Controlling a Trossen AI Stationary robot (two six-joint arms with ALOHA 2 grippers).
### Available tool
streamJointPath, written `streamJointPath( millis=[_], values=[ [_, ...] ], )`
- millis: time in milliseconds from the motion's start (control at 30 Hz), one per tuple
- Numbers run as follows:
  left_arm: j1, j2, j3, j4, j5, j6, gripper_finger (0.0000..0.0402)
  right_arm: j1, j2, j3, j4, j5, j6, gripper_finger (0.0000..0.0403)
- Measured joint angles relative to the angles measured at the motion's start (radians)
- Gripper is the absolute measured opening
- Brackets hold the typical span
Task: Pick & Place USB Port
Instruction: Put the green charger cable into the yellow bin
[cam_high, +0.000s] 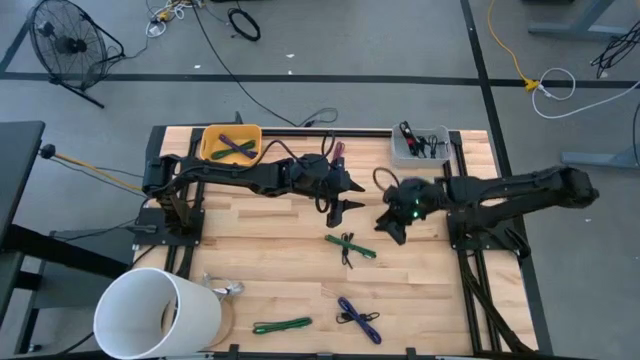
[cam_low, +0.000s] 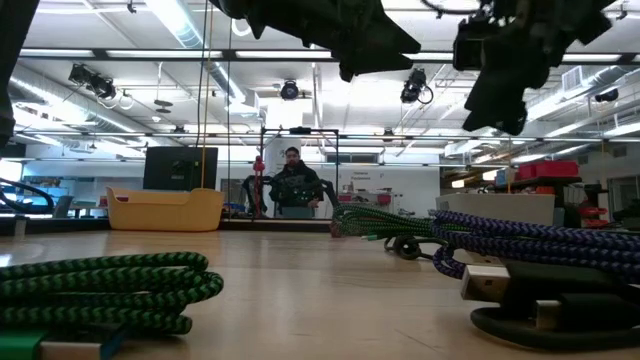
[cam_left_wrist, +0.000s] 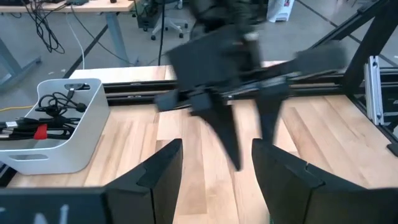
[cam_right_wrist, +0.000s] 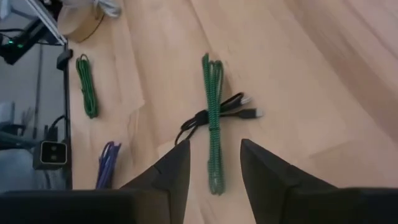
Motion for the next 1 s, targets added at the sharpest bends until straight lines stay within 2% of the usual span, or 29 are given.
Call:
streamJointPath(
  millis=[233, 333, 500, 633, 1000],
  values=[
    [-0.001, 0.0, 0.0, -0.001, 0.0, 0.0, 0.0197, 0.238, 0.072, -0.001, 0.01, 0.369, 0.147, 0.0142],
    [-0.001, 0.0, 0.0, -0.002, 0.0, 0.0, 0.0197, 0.283, 0.156, -0.001, 0.048, 0.452, 0.174, 0.0142],
    [-0.001, -0.001, 0.0, -0.006, 0.0, 0.0, 0.0197, 0.309, 0.314, -0.001, 0.2, 0.421, 0.174, 0.0142],
    [-0.001, -0.002, 0.0, -0.006, 0.0, 0.0, 0.0197, 0.311, 0.415, -0.002, 0.247, 0.396, 0.174, 0.0142],
    [-0.001, -0.002, 0.0, -0.006, 0.001, 0.0, 0.0197, 0.311, 0.58, -0.002, 0.339, 0.391, 0.205, 0.0141]
  ],
)
